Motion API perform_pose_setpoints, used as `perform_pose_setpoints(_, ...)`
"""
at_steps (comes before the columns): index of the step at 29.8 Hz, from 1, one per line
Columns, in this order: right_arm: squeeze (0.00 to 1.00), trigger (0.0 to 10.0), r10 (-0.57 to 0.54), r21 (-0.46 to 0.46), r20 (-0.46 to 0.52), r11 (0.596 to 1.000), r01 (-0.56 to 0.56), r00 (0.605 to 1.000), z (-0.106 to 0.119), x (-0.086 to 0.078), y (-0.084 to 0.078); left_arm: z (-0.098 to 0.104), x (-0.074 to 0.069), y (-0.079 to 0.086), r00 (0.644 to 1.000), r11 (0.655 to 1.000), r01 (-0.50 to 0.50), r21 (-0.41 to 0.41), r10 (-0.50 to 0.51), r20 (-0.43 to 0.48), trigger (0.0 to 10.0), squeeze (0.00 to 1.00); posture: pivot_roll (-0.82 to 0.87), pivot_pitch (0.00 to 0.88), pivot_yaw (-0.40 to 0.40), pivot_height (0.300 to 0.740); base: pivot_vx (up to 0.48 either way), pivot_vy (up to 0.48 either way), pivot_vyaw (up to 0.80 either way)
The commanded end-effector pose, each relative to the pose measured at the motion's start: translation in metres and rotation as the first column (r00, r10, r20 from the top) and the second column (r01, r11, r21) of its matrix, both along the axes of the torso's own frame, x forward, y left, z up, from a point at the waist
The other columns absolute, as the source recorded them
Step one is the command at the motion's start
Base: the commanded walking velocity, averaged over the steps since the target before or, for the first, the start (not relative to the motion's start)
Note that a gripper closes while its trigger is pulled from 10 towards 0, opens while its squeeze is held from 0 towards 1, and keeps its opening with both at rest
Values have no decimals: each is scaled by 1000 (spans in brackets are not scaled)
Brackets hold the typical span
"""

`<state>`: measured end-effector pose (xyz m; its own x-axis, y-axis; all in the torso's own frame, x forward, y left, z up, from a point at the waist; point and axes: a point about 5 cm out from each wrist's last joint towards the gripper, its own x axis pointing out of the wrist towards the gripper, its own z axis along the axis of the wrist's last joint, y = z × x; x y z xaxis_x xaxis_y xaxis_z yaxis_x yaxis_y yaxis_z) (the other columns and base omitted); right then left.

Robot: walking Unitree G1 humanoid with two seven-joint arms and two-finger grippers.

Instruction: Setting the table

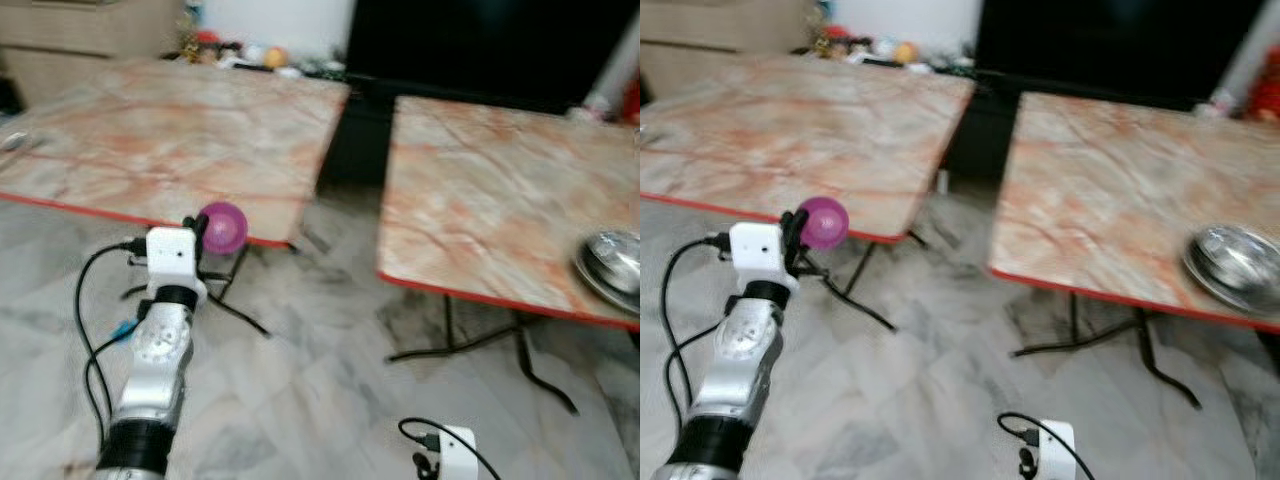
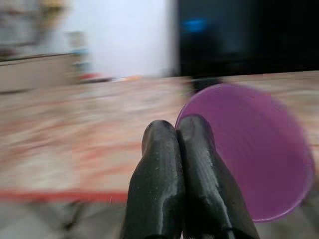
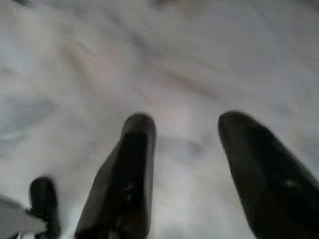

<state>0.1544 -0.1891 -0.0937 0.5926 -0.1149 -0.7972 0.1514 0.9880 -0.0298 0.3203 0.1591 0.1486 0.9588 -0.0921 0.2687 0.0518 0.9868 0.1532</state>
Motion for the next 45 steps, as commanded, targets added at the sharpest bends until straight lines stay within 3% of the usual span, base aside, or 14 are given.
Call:
perform_pose_setpoints(1,0,10000,-8,9,4,1000,8,1000,0,2,3,5,1,7,1000,1000,-3,26,3,15,10000,0,167,0,-73,740,0,-405,0)
perform_pose_setpoints(20,0,10000,-24,10,15,1000,24,1000,1,4,7,8,0,39,997,973,71,220,-63,-42,10000,0,175,0,-38,740,0,-404,0)
perform_pose_setpoints(25,0,10000,-28,12,20,1000,28,999,1,4,7,8,0,43,996,969,81,234,-71,-52,10000,0,176,0,-42,740,0,-395,0)
perform_pose_setpoints(45,0,10000,-25,10,20,1000,24,999,1,5,6,2,2,34,993,992,93,86,-86,-78,10000,0,172,0,-54,740,0,-50,0)
